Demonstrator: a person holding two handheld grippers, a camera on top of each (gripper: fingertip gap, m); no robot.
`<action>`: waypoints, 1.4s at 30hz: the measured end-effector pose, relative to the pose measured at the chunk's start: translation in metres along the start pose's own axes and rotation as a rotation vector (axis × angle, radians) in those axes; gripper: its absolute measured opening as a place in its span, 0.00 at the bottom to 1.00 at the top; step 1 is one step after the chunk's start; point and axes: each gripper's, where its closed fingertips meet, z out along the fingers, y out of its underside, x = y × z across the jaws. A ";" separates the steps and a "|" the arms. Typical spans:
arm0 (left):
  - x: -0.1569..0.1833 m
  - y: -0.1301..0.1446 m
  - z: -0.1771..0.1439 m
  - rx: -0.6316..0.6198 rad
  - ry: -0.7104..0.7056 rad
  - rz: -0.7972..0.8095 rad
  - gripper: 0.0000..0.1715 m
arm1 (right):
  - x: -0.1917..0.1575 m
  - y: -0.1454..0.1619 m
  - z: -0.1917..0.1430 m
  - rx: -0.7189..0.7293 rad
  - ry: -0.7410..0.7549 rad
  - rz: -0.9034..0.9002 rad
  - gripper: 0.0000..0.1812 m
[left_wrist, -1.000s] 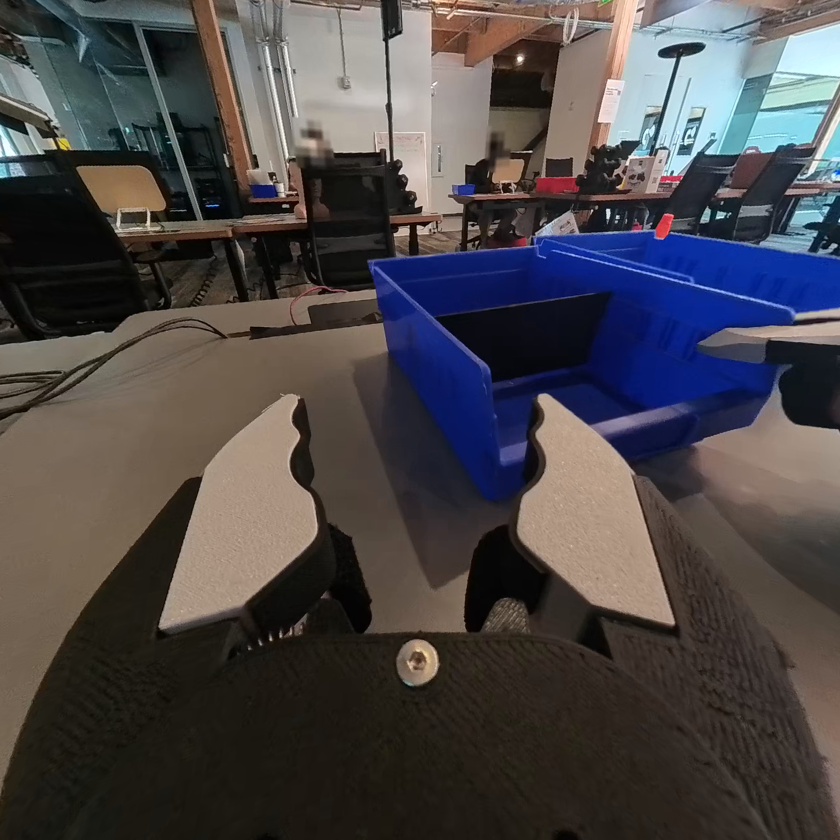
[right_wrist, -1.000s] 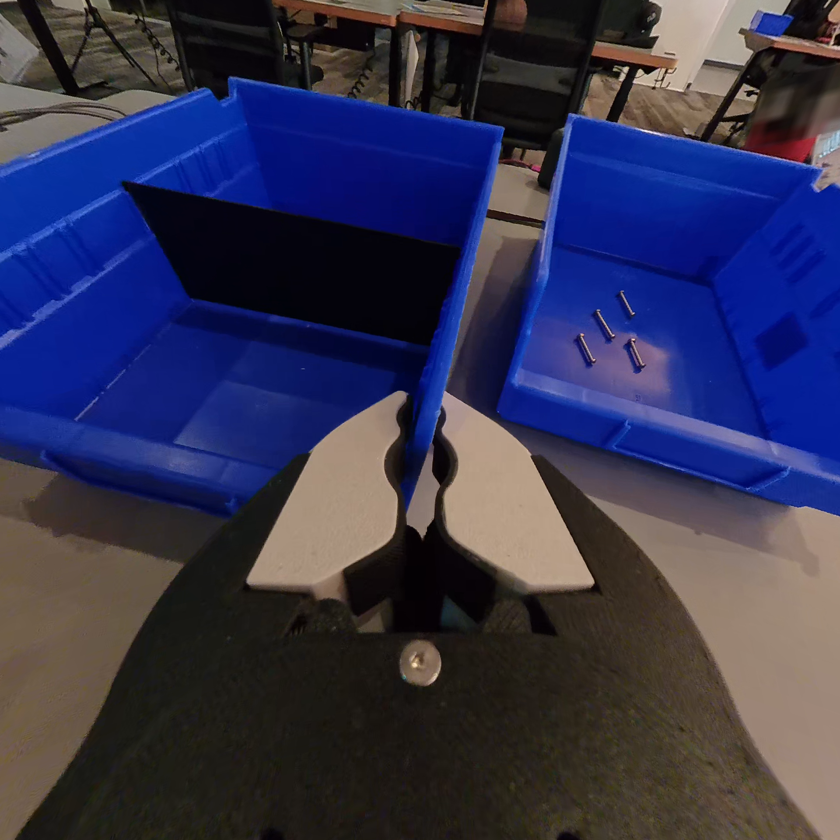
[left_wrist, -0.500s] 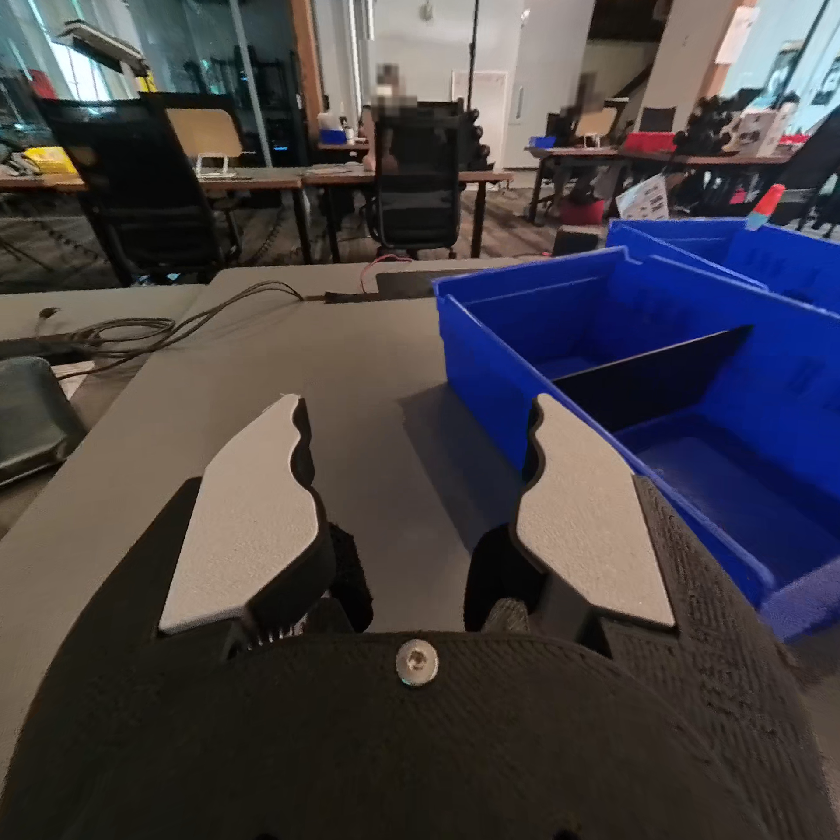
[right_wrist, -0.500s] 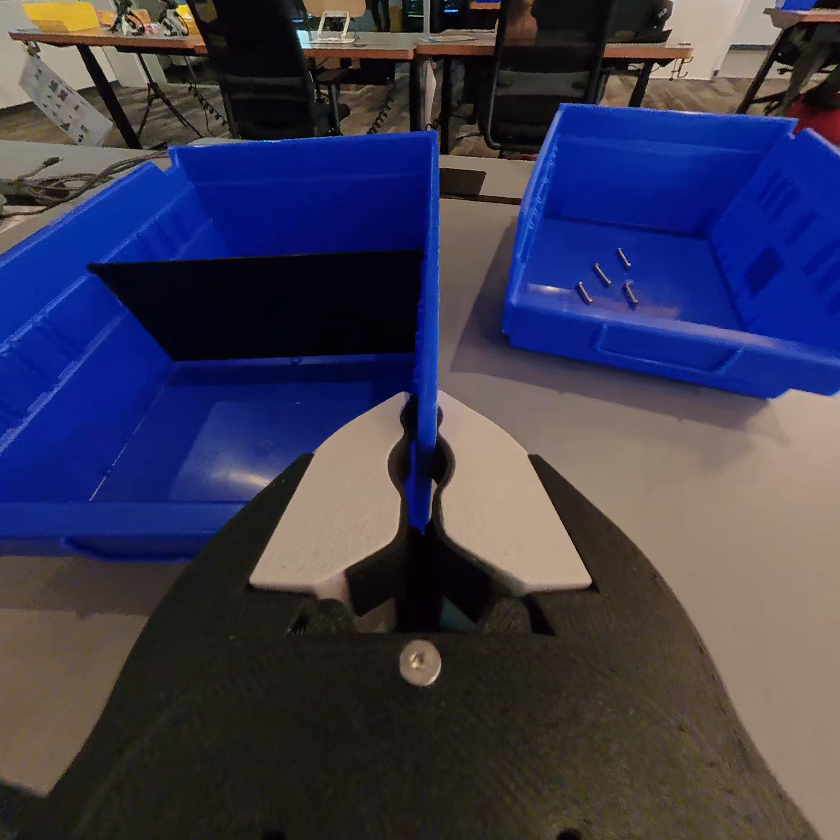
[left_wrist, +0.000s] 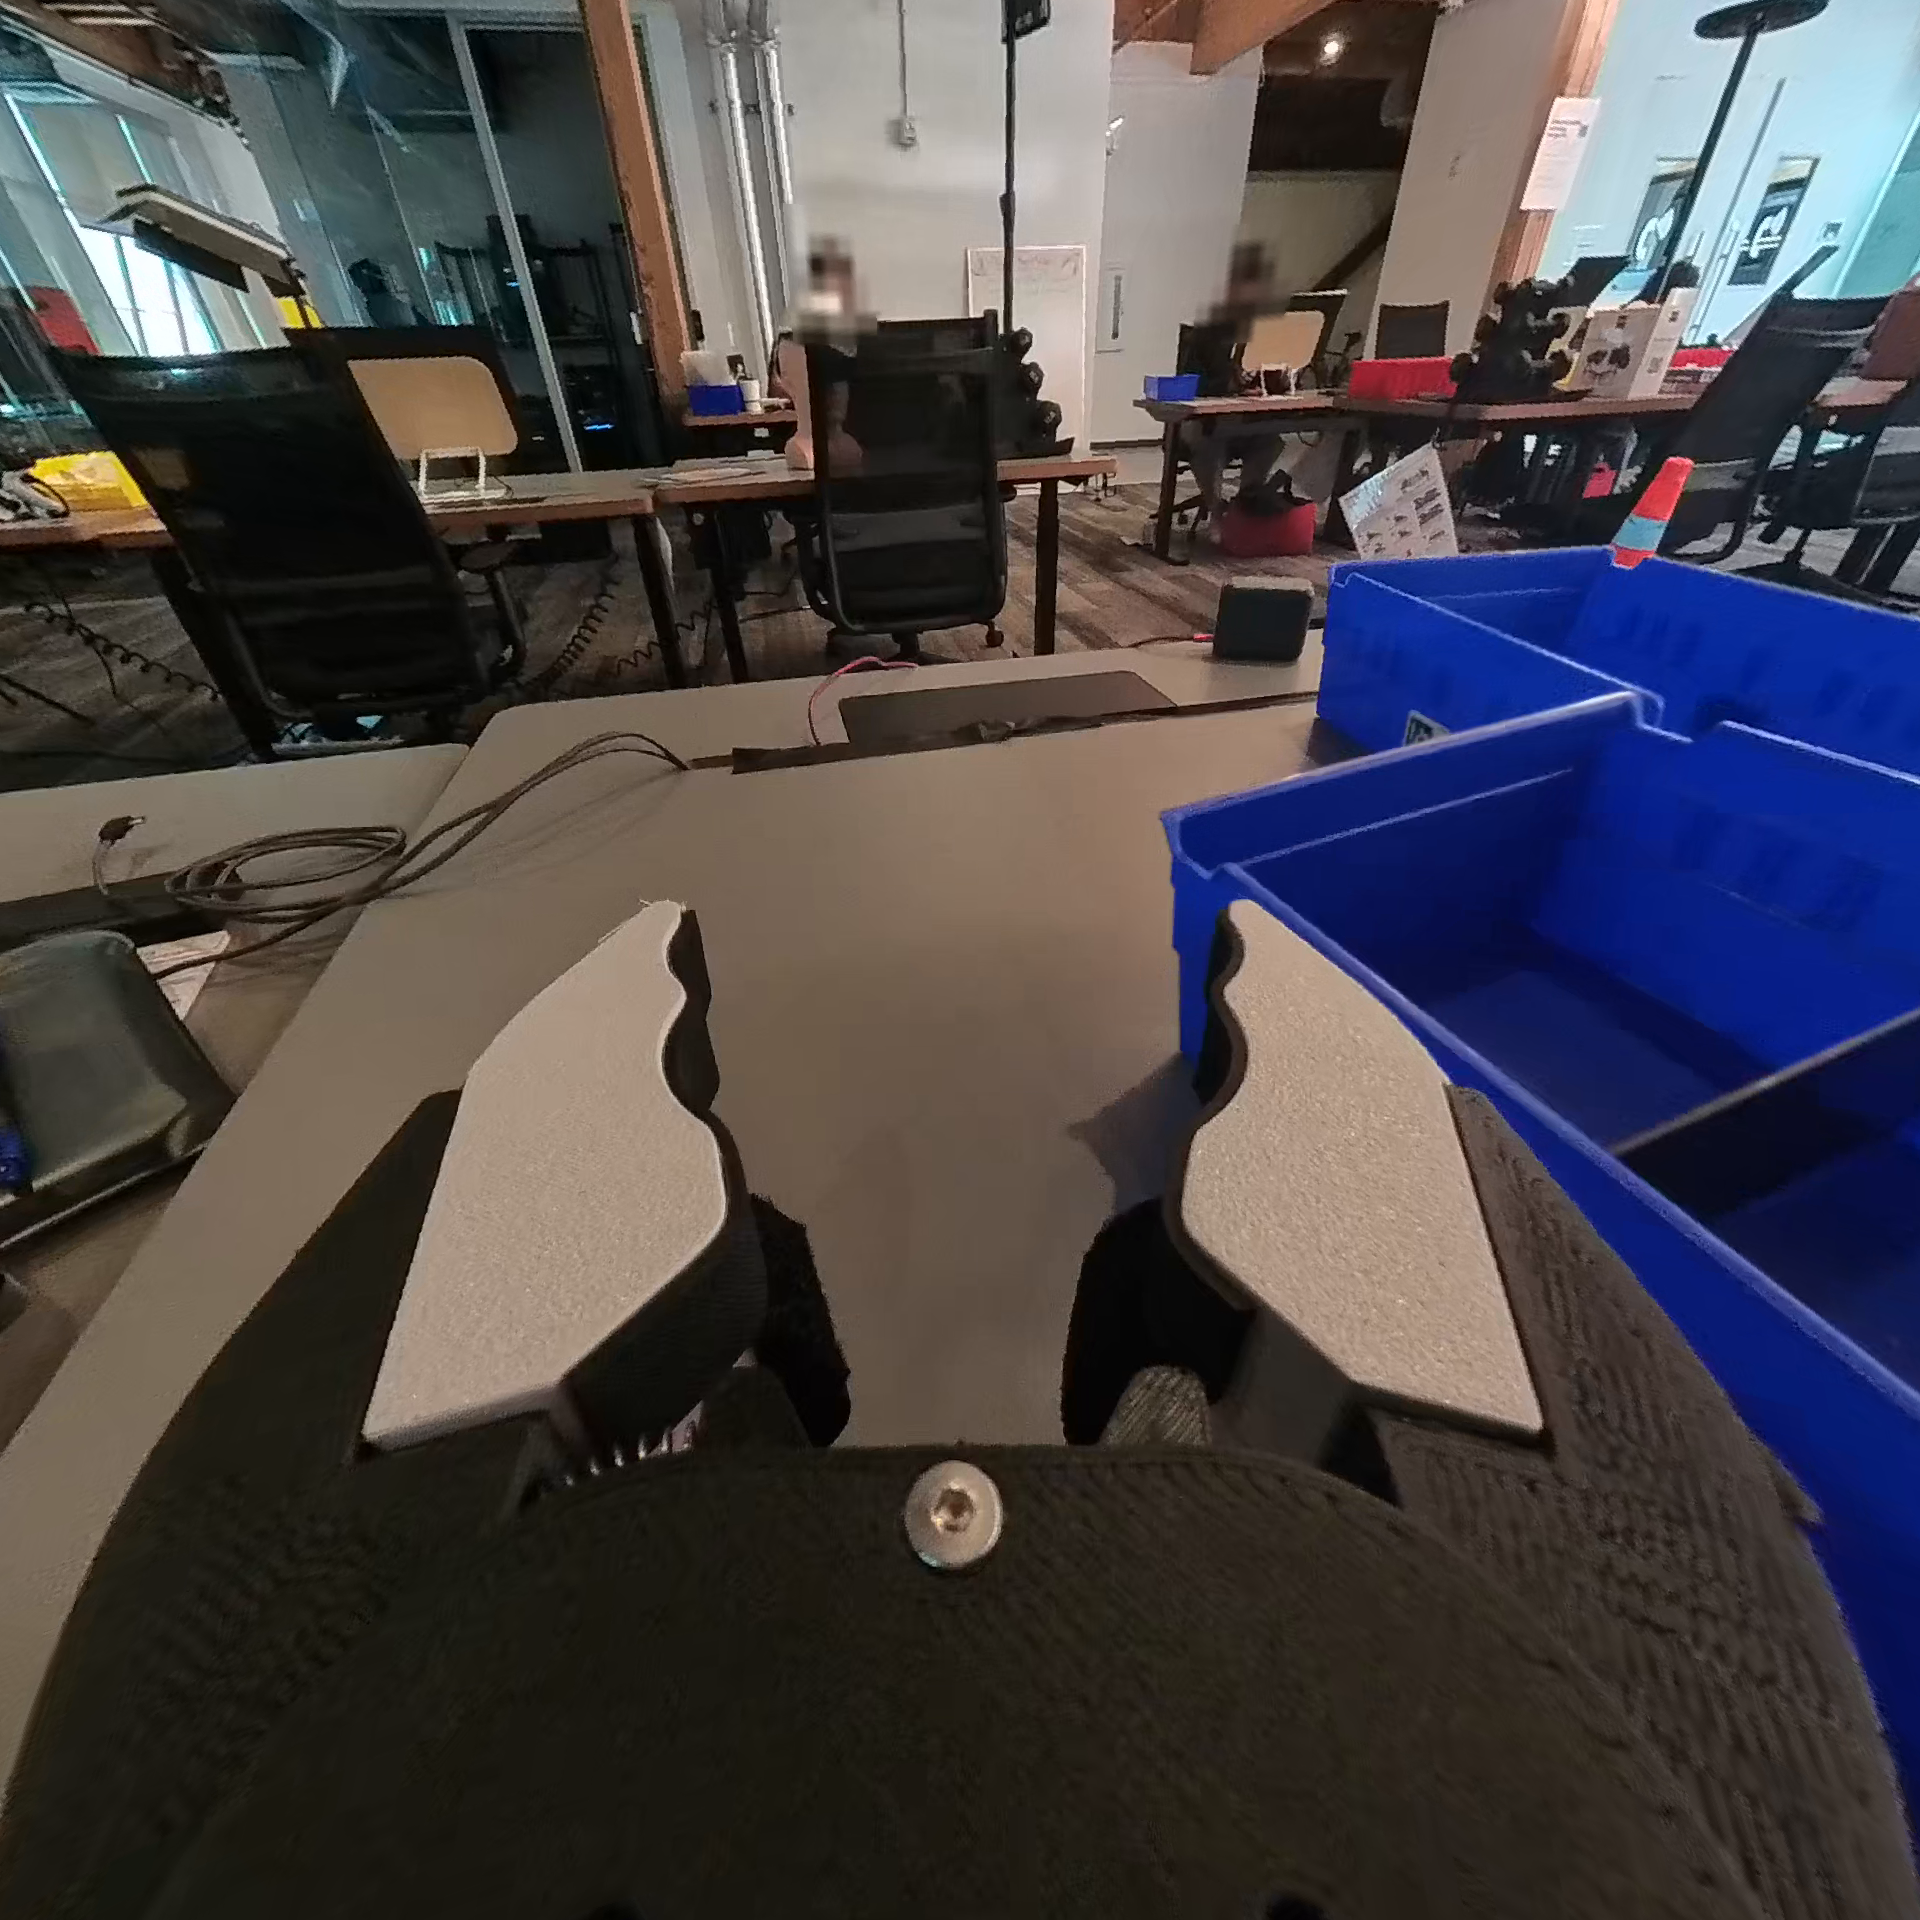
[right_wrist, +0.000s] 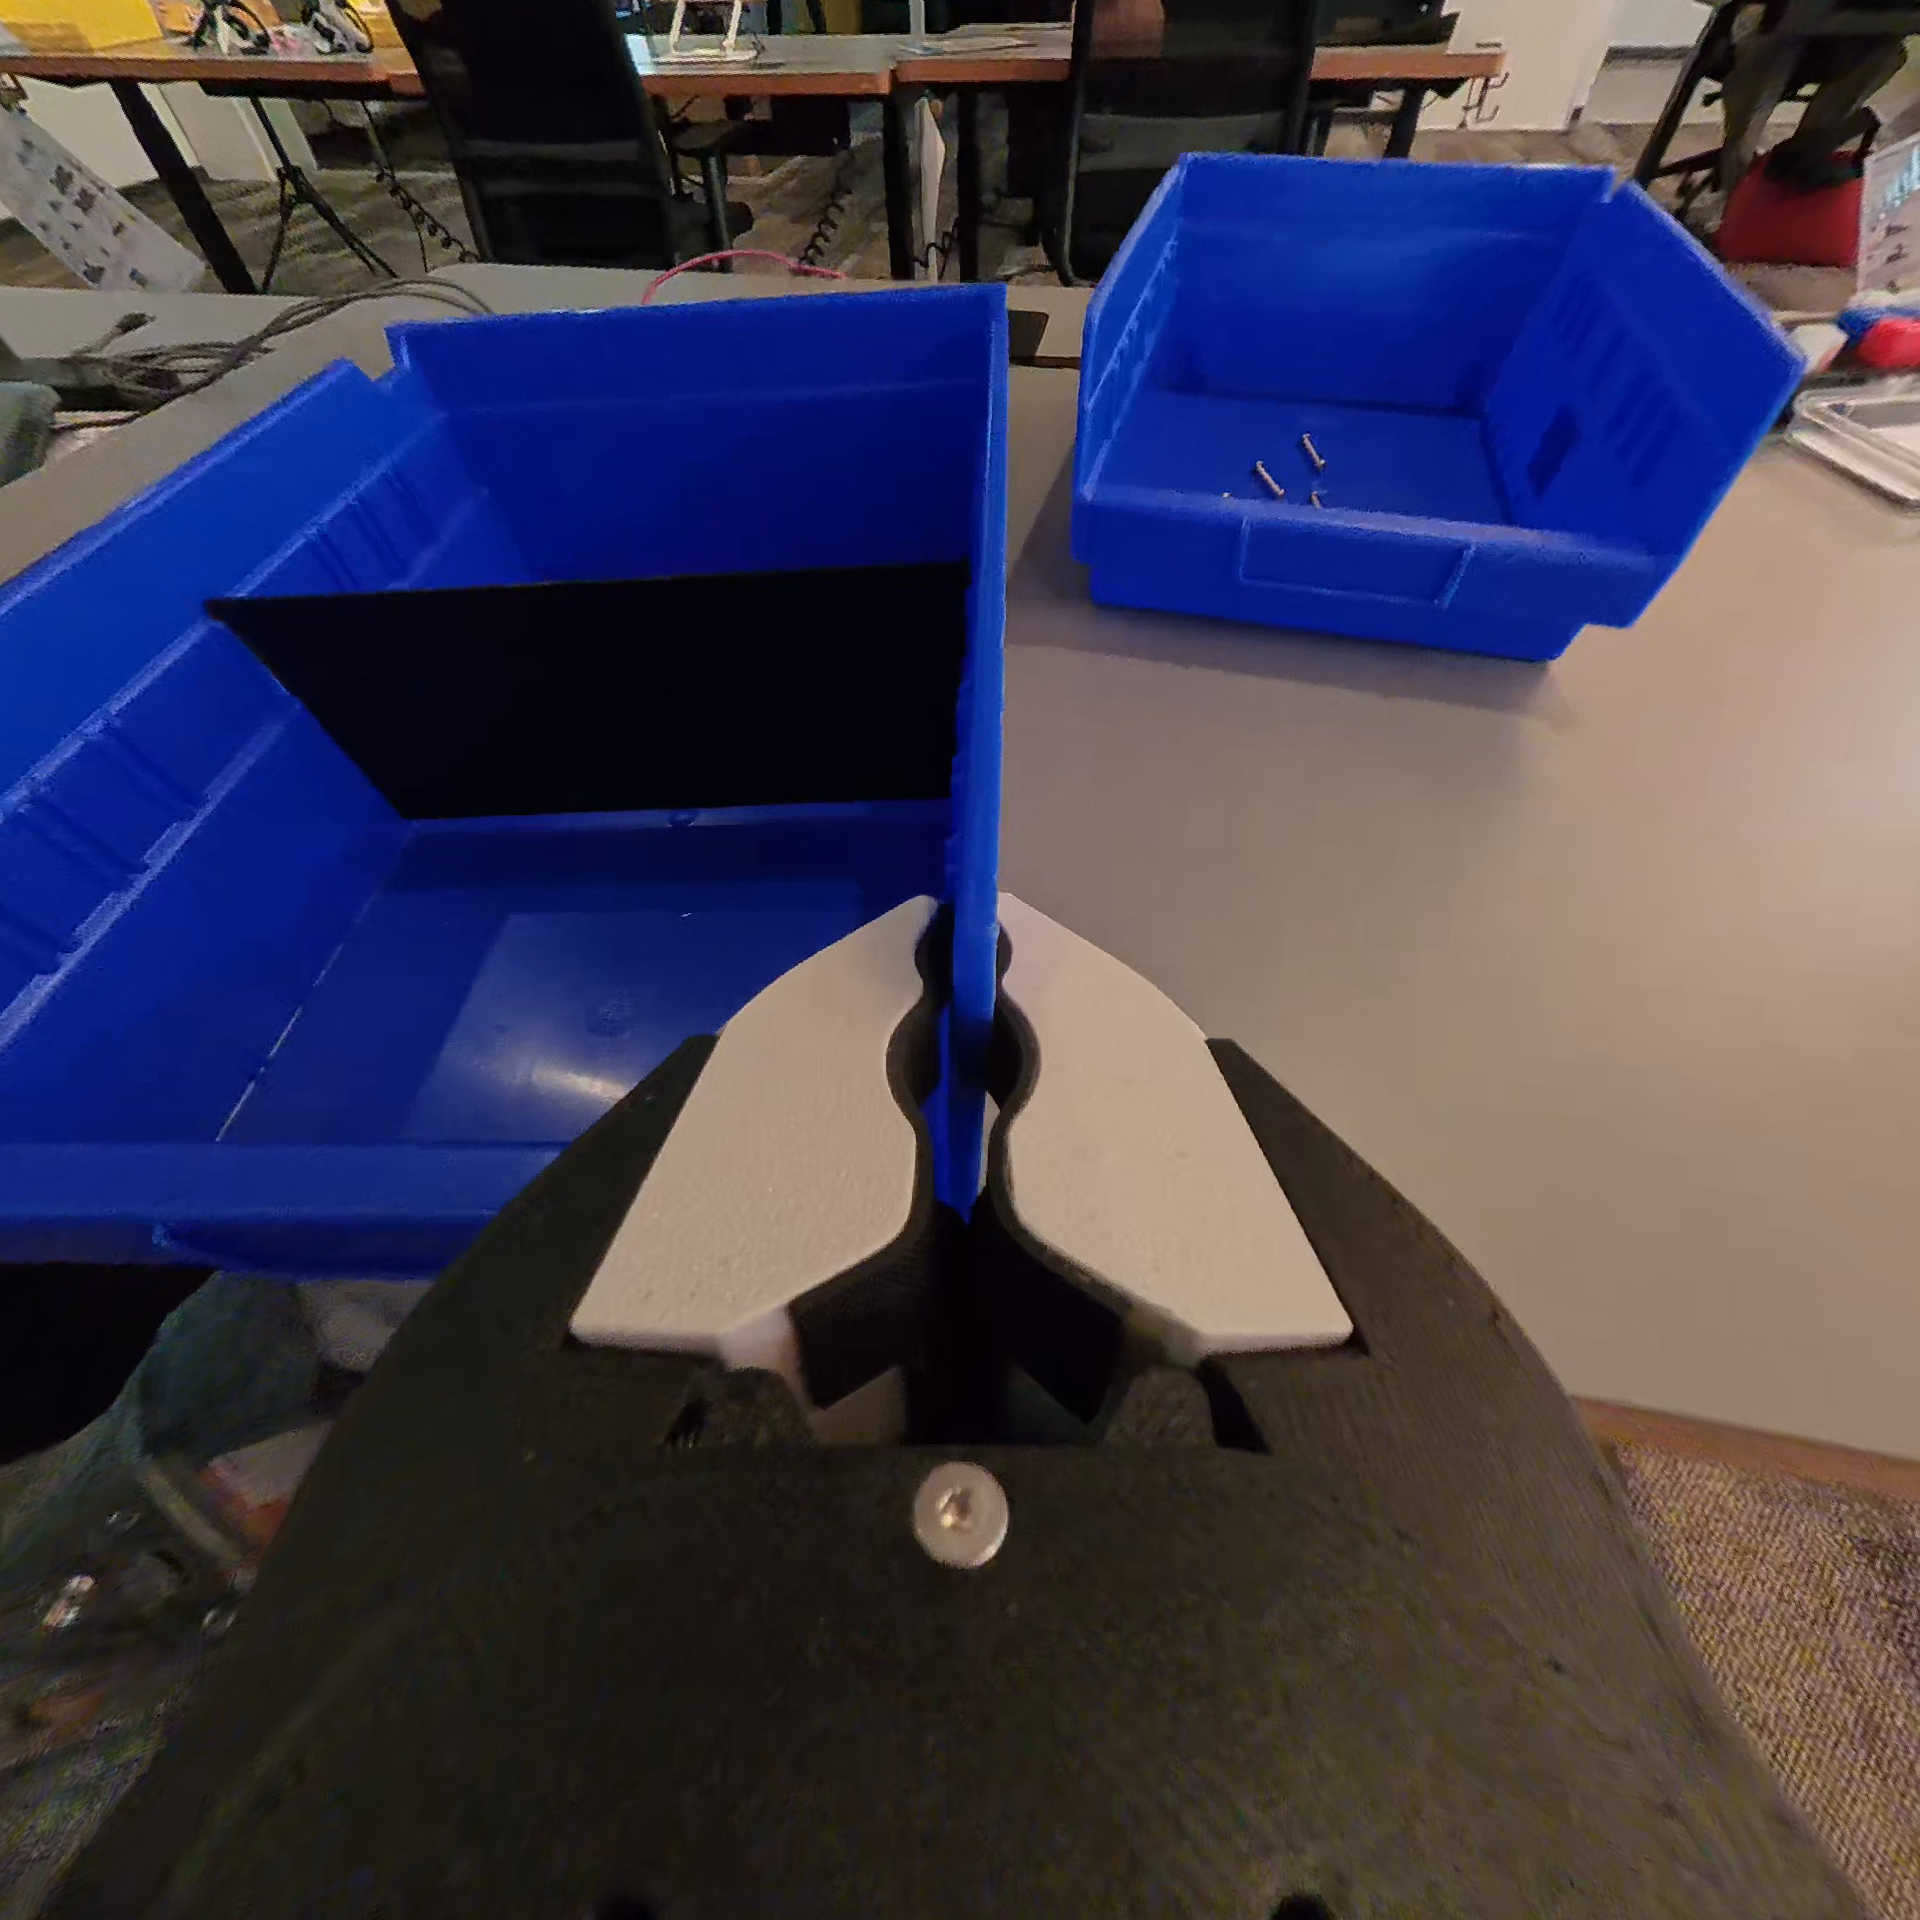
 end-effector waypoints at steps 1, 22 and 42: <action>0.000 0.002 0.000 -0.005 0.000 0.000 0.53 | -0.001 0.004 -0.005 -0.004 -0.005 0.002 0.01; 0.010 0.016 -0.008 -0.021 0.039 0.011 0.53 | 0.020 0.024 -0.047 0.004 0.055 0.054 0.01; 0.136 -0.009 0.065 0.032 0.236 0.042 0.33 | 0.117 0.033 -0.108 0.052 0.324 0.144 0.02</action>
